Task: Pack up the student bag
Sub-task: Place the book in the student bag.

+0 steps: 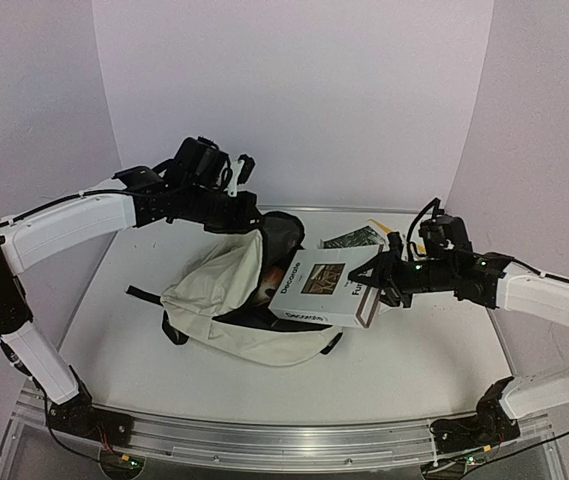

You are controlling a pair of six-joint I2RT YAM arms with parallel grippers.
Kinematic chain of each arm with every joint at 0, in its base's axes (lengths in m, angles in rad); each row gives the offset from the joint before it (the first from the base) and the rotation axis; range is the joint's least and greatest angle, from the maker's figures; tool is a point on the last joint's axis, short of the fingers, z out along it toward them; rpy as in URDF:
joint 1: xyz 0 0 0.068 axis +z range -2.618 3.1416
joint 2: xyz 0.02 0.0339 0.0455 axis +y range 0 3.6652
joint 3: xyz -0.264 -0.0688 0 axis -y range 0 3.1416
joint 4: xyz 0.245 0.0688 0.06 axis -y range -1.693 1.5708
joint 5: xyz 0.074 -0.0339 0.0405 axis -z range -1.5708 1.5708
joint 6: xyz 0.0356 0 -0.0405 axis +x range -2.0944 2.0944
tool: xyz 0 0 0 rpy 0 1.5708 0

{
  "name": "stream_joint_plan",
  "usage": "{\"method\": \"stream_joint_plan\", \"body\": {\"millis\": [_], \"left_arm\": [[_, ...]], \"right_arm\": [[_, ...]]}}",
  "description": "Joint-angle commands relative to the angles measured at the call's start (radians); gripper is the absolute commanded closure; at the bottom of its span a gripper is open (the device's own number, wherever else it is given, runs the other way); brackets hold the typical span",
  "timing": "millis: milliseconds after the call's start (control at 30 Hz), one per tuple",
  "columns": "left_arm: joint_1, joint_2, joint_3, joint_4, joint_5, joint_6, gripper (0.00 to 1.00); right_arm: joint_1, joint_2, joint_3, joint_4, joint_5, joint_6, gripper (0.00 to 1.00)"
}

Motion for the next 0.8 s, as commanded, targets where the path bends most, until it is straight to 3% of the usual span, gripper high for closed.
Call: {"method": "stream_joint_plan", "body": {"millis": [0,233,567,767], "left_arm": [[0.005,-0.089,0.083,0.155,0.061,0.018,1.0],[0.009,-0.08,0.103,0.167,0.114,0.024,1.0],[0.018,-0.042,0.16,0.188,0.212,0.028,1.0],[0.031,-0.028,0.149,0.203,0.254,0.007,1.0]], "right_arm": [[0.013,0.07,-0.021,0.221,-0.046,0.069,0.59],[0.036,0.212,-0.012,0.371,-0.007,0.133,0.59],[0.063,0.358,-0.001,0.44,0.152,0.231,0.6],[0.072,0.45,0.018,0.624,0.194,0.318,0.6]]}}
